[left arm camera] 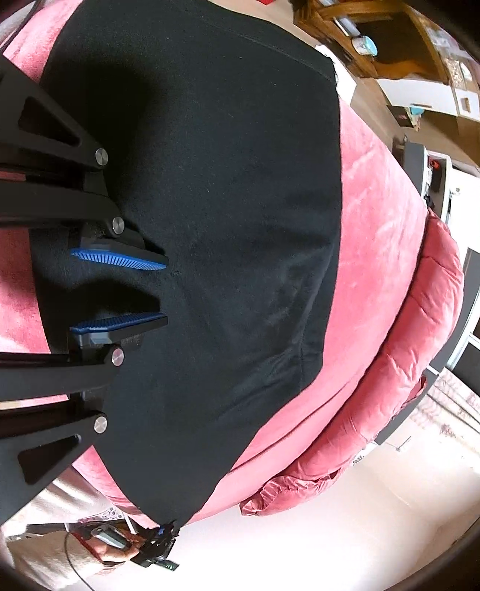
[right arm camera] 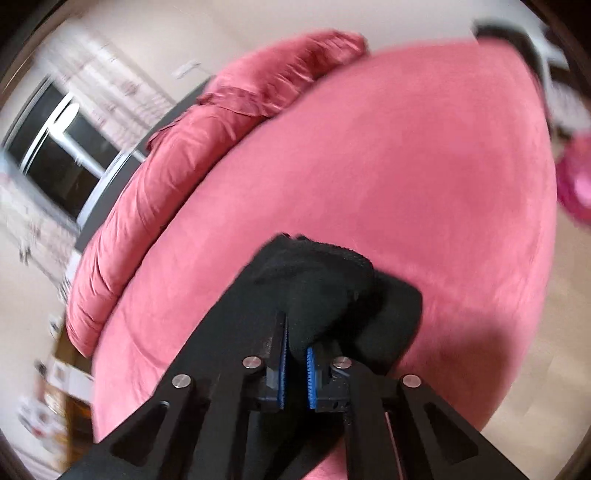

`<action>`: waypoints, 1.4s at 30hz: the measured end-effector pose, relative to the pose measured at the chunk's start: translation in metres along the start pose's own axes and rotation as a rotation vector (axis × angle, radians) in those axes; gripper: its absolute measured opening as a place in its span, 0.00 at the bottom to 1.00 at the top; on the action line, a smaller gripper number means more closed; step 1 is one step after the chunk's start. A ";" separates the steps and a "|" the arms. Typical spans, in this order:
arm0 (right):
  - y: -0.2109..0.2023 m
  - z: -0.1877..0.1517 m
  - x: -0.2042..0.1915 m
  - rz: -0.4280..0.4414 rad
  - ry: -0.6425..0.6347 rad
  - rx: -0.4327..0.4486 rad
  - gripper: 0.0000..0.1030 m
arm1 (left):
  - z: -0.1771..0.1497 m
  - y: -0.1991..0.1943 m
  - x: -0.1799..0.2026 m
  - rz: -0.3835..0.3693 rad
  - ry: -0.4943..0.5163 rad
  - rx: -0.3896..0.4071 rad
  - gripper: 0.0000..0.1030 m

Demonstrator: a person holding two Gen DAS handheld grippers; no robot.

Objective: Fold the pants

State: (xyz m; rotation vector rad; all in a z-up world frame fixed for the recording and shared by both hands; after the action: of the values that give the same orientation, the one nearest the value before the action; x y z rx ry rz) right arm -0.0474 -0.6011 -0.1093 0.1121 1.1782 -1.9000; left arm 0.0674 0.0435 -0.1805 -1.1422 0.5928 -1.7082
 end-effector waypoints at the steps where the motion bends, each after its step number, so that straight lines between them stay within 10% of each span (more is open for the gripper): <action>1: -0.002 0.000 0.003 -0.015 -0.013 0.010 0.08 | 0.000 0.001 0.000 0.001 -0.001 -0.005 0.23; 6: 0.015 -0.013 0.029 -0.173 -0.012 -0.068 0.12 | 0.000 0.002 0.001 0.006 0.005 -0.010 0.23; 10: -0.014 -0.010 0.023 -0.323 -0.006 0.030 0.32 | 0.001 -0.002 0.002 0.004 0.002 0.009 0.23; 15: -0.045 -0.025 -0.089 -0.152 -0.311 0.152 0.33 | 0.012 -0.012 0.020 -0.024 0.050 0.078 0.23; 18: -0.016 -0.077 -0.185 0.124 -0.511 -0.036 0.35 | 0.020 -0.004 0.038 -0.046 0.098 0.064 0.24; 24: 0.041 -0.201 -0.335 0.403 -0.775 -0.374 0.35 | 0.039 0.019 0.052 -0.074 0.094 0.033 0.24; 30: 0.099 -0.254 -0.433 0.523 -0.813 -0.524 0.38 | 0.072 0.027 0.050 -0.087 0.063 0.070 0.24; 38: 0.148 -0.316 -0.454 0.561 -0.822 -0.775 0.28 | 0.086 0.056 0.033 -0.074 0.056 0.025 0.24; 42: 0.158 -0.324 -0.465 0.503 -0.925 -0.676 0.10 | 0.076 0.063 0.031 -0.077 0.086 0.053 0.24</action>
State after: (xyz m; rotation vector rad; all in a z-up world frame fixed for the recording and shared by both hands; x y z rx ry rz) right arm 0.2390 -0.0909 -0.1708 -0.6997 0.9304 -0.8426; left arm 0.1603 -0.0022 -0.1834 -1.0707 0.5592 -1.8358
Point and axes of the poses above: each gripper's, at about its wrist camera, not at the fingertips, and y roughly the way its jaws point, x to its right, z to its top, the point moved 7 cm from there along y, roughly the way its jaws point, and after that the axes turned 3 degrees about -x, right-handed, at the moved point
